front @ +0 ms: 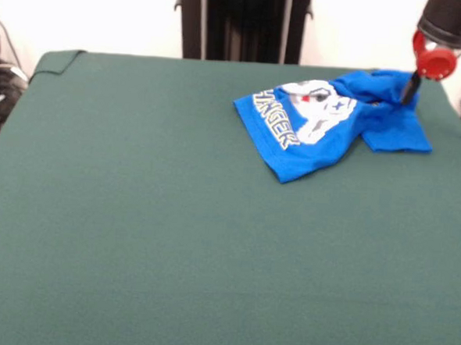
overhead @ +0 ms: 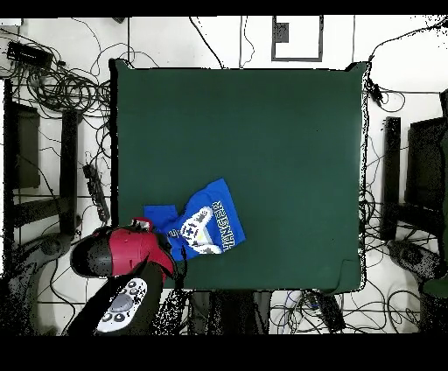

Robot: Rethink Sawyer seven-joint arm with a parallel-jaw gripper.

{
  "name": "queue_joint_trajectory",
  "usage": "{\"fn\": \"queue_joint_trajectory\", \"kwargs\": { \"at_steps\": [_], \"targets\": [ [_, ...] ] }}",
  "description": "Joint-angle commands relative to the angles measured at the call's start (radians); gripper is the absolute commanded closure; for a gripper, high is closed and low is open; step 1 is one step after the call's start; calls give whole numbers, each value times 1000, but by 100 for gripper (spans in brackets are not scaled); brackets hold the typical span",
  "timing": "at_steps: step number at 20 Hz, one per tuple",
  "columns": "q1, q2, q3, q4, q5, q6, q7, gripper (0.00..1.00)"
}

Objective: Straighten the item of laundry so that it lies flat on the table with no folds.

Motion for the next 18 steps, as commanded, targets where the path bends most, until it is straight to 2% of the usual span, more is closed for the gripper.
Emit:
{"fn": "queue_joint_trajectory", "kwargs": {
  "at_steps": [1,4,7,8,11,12,14,18],
  "targets": [
    [-80,-67,126,51,-20,22,-74,100],
    [-71,-53,139,55,-17,-9,-45,100],
    [-55,-63,133,58,-14,20,-21,100],
    [-54,-81,144,68,-11,42,-20,100],
    [-13,-118,97,55,-46,180,-32,100],
    [27,-107,55,26,-69,245,-22,100],
    [30,-123,80,51,-50,249,2,100],
    [69,-146,68,81,-57,294,22,100]
  ]
}}
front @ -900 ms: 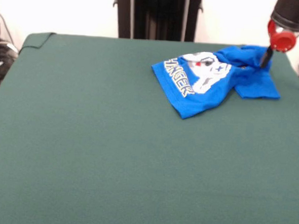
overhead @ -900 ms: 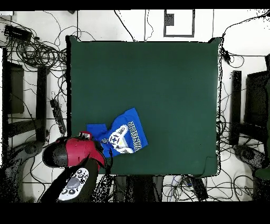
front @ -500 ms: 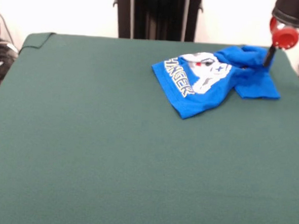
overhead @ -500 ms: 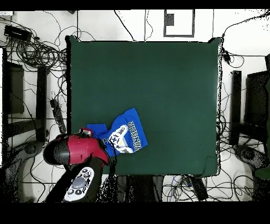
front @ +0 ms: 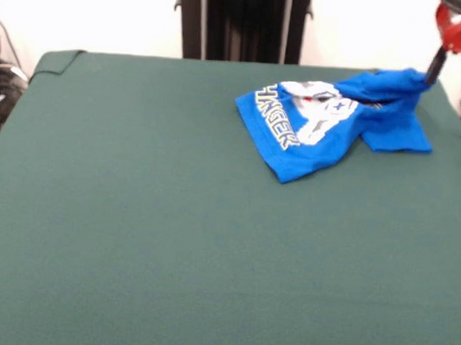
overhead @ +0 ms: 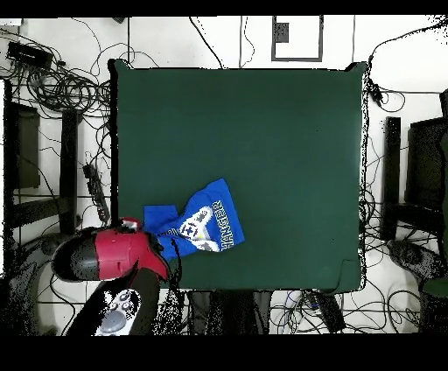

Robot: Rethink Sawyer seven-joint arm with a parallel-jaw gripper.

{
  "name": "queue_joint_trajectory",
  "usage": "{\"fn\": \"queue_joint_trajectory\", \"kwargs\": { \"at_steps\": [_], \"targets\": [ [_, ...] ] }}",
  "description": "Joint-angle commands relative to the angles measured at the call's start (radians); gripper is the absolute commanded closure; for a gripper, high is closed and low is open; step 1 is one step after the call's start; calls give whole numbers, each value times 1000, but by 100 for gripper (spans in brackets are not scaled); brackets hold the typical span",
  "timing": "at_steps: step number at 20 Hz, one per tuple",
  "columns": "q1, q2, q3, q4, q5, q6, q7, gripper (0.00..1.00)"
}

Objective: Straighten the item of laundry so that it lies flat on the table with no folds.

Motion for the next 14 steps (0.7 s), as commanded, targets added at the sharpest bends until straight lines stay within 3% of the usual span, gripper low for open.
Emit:
{"fn": "queue_joint_trajectory", "kwargs": {
  "at_steps": [1,5,11,14],
  "targets": [
    [61,-45,48,102,-26,182,11,100],
    [42,-95,75,187,-24,188,-35,100],
    [67,-112,66,250,-68,178,-54,100],
    [85,-165,52,309,-102,147,-58,100]
  ]
}}
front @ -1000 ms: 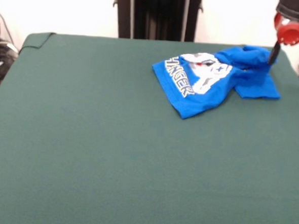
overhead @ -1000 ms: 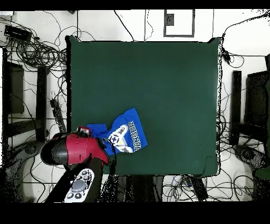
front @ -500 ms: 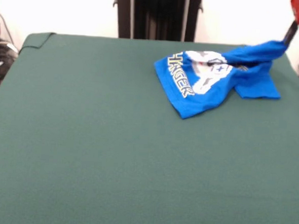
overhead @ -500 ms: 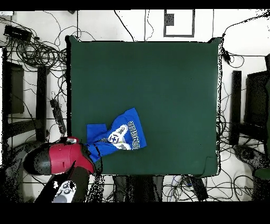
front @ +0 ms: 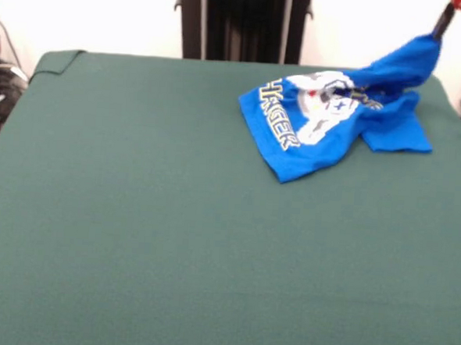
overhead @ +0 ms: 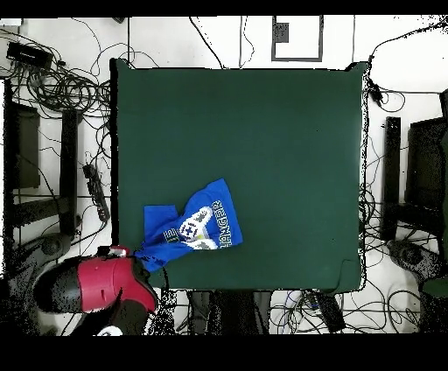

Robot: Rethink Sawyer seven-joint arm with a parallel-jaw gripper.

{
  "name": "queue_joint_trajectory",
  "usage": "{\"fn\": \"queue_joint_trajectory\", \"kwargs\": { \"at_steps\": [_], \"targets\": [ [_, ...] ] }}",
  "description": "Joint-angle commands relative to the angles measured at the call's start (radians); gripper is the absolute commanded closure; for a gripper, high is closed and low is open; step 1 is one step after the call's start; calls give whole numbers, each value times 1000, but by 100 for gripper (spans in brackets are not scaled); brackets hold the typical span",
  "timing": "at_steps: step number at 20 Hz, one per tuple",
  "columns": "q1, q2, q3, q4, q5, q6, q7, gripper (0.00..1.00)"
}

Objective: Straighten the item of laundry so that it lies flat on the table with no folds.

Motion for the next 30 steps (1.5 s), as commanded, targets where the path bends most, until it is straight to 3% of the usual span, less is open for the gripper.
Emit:
{"fn": "queue_joint_trajectory", "kwargs": {
  "at_steps": [1,6,10,14,18,24,28,29,30],
  "targets": [
    [34,-68,50,214,-76,49,-60,100],
    [70,-272,-2,288,-165,126,-97,100],
    [105,-470,-53,298,-257,296,-121,100],
    [130,-591,-74,321,-319,380,-114,100],
    [154,-629,-102,339,-387,367,-87,100],
    [104,-545,-53,364,-387,222,-70,100],
    [79,-539,-25,367,-390,218,-110,100],
    [68,-545,-16,375,-380,218,-129,0],
    [63,-548,-13,379,-374,214,-140,0]
  ]
}}
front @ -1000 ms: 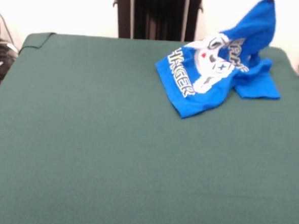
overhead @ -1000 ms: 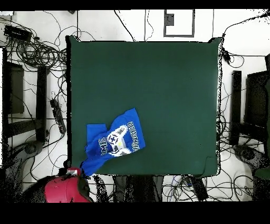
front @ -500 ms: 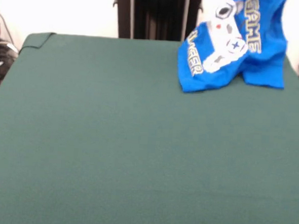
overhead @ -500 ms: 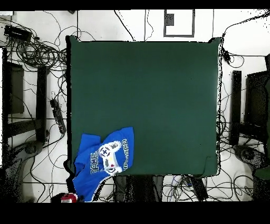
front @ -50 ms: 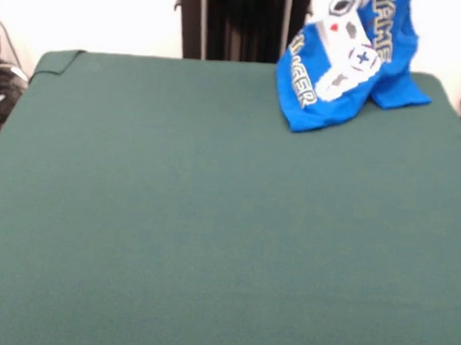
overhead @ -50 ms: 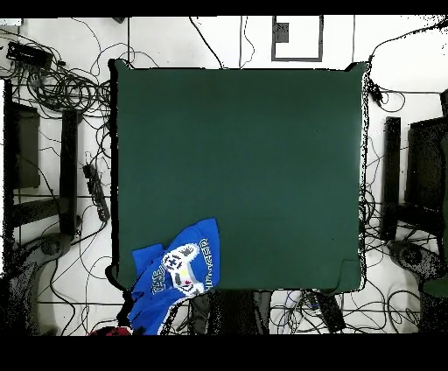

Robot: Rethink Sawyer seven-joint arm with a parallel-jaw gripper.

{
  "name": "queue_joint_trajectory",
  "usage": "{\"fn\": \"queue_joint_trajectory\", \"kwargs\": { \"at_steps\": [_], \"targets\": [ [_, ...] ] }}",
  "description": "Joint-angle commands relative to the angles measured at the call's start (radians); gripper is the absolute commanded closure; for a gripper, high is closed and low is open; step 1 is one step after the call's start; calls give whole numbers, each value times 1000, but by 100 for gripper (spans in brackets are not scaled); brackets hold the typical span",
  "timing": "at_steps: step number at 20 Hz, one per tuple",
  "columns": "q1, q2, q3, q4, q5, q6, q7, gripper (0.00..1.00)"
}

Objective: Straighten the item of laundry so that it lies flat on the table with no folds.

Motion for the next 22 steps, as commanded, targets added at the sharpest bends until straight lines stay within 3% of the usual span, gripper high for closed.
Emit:
{"fn": "queue_joint_trajectory", "kwargs": {
  "at_steps": [1,9,13,16,22],
  "targets": [
    [-44,51,77,142,-4,-41,-150,0],
    [-60,43,93,118,4,-3,-127,0],
    [-79,-34,92,55,10,174,-181,0],
    [-147,-44,102,-20,-19,260,-284,0],
    [-277,98,166,-108,-156,86,-324,0]
  ]
}}
